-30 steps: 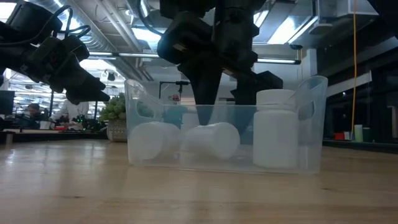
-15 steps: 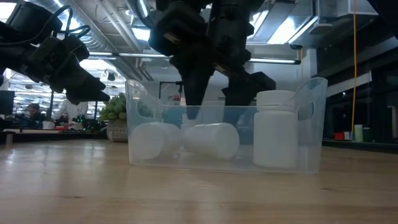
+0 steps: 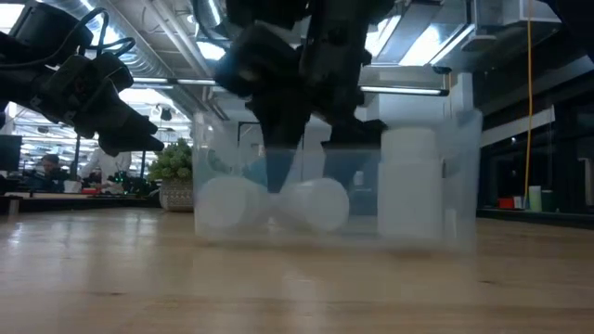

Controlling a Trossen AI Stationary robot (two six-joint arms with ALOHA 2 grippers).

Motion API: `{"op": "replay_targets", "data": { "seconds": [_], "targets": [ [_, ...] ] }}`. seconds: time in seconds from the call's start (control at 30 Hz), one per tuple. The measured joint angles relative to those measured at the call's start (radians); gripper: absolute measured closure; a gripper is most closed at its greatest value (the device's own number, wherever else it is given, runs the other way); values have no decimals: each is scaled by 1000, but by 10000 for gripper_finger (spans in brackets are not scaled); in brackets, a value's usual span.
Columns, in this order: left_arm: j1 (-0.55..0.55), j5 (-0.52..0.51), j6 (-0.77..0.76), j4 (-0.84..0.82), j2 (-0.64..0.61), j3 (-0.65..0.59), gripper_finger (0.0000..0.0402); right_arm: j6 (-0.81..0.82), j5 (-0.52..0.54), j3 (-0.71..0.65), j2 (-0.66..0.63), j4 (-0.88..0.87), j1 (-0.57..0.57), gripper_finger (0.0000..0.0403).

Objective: Pick and place pill bottles into a basket
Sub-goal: Adjust the white medicine bottle on the transparent bin

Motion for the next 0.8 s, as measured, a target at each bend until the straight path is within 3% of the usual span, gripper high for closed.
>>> {"op": "replay_targets", "data": {
  "seconds": [0.8],
  "targets": [
    [0, 0, 0, 0, 0, 0, 148, 18, 0, -3, 28, -49, 7, 129]
  ]
}}
